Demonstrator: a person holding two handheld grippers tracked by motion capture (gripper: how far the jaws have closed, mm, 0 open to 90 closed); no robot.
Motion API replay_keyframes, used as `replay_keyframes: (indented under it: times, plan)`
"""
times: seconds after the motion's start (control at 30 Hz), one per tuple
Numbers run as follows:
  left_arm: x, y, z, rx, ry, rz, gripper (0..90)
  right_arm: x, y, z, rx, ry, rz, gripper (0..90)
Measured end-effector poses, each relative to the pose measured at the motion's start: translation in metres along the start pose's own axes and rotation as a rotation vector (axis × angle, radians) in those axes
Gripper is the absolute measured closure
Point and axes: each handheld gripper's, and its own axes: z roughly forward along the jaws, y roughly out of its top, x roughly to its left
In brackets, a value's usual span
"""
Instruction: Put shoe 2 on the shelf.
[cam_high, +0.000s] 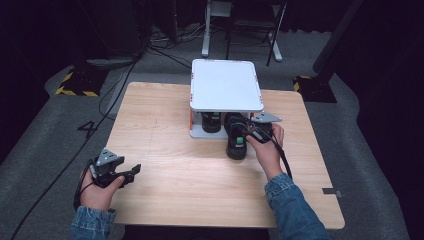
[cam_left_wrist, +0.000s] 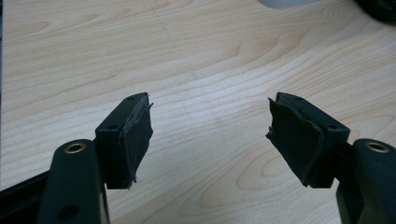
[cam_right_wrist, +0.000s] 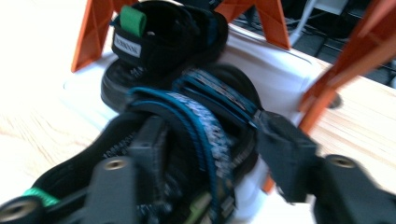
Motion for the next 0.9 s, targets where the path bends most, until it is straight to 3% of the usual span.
replay_keyframes:
  times: [0.1,0.2,0.23,0.33,0.37,0.43,0.47,0.5,0.6,0.67,0.77,0.9]
  plan:
    - [-0.003,0.005,0.005,0.001,-0.013,0.012,29.7,0.002,-0.001,-0.012,-0.013,0.009,0.003,40.2]
    - [-0.005,0.011,0.01,0.004,-0.03,0.028,29.6,0.008,-0.004,-0.04,-0.025,0.024,-0.002,37.3]
    - [-0.006,0.012,0.012,0.001,-0.038,0.027,29.6,0.008,-0.004,-0.04,-0.025,0.024,-0.002,37.3]
    - [-0.007,0.017,0.017,0.001,-0.046,0.04,29.5,0.014,-0.008,-0.059,-0.043,0.028,0.027,35.6]
    - [-0.007,0.019,0.019,0.0,-0.049,0.04,29.5,0.021,-0.014,-0.068,-0.044,0.041,0.062,35.8]
    - [-0.008,0.022,0.022,0.002,-0.061,0.049,29.5,0.027,-0.018,-0.069,-0.045,0.056,0.08,35.5]
    - [-0.008,0.025,0.025,0.003,-0.065,0.053,29.4,0.037,-0.028,-0.067,0.037,0.092,0.109,28.4]
    - [-0.008,0.025,0.025,0.003,-0.065,0.053,29.3,0.042,-0.034,-0.063,0.091,0.107,0.107,25.8]
    - [-0.009,0.027,0.028,0.008,-0.073,0.058,29.2,0.052,-0.048,-0.054,0.138,0.121,0.09,24.3]
    - [-0.01,0.027,0.029,0.01,-0.073,0.061,29.1,0.058,-0.056,-0.045,0.174,0.097,0.065,20.4]
    - [-0.009,0.025,0.029,0.014,-0.07,0.059,28.9,0.062,-0.064,-0.032,0.178,0.045,0.069,20.7]
    - [-0.008,0.022,0.028,0.02,-0.065,0.053,28.9,0.064,-0.072,-0.019,0.21,0.03,0.064,21.9]
